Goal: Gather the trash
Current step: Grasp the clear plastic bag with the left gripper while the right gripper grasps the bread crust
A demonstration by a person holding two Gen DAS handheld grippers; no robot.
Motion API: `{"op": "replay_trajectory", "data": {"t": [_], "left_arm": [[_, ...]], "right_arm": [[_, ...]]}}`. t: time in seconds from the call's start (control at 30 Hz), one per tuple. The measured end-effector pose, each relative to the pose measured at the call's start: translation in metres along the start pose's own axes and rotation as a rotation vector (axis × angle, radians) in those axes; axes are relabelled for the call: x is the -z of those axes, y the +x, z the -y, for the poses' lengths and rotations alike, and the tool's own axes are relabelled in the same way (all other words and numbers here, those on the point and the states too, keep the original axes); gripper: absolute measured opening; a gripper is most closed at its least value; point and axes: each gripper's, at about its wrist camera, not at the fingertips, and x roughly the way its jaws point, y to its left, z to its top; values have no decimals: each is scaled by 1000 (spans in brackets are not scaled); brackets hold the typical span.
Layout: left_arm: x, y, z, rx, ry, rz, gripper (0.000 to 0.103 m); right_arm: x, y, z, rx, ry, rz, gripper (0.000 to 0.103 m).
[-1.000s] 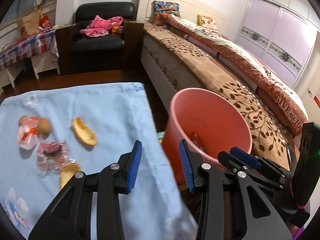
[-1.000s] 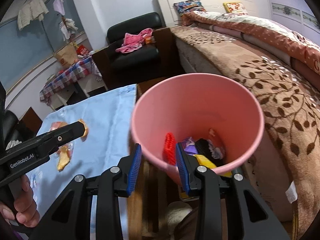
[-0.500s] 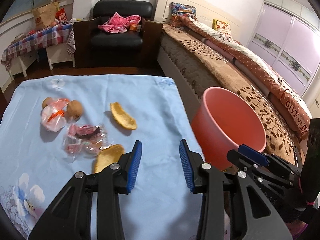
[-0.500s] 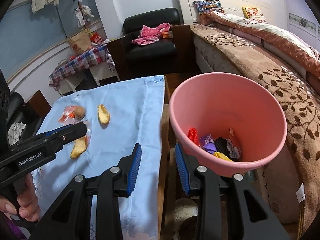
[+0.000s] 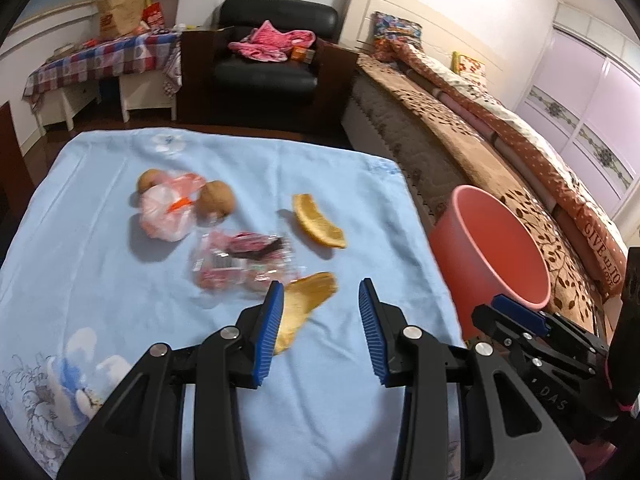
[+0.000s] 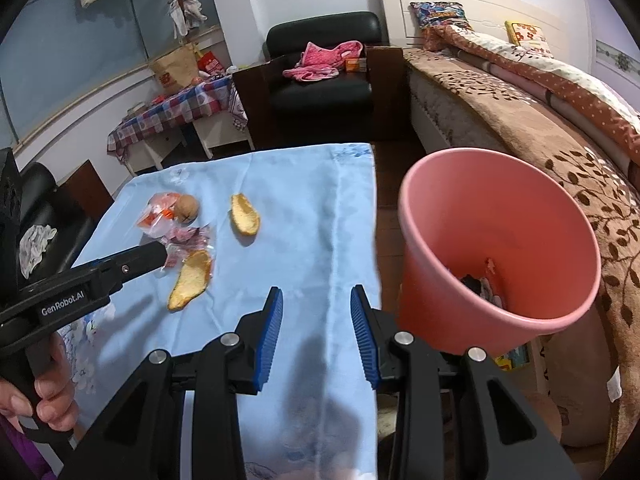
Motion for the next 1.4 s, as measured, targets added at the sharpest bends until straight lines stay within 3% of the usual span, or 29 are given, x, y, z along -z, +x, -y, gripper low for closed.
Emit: {"op": "replay_trajectory", "data": {"t": [0.6, 0.8, 1.23, 1.4], "left_arm": [[25, -17, -109, -110, -154, -12, 39], [27, -20, -120, -116, -171, -10, 39], [-32, 3, -113, -99, -190, 45, 39], [-47, 29, -118, -135, -214, 18, 39]], "right_arm": [[3, 26, -43, -56, -35, -39, 37], [5, 34, -64, -78, -80, -53, 37], [2, 40, -66, -90, -88, -57, 37], [-3, 42, -64, -104, -78, -53, 39]]}}
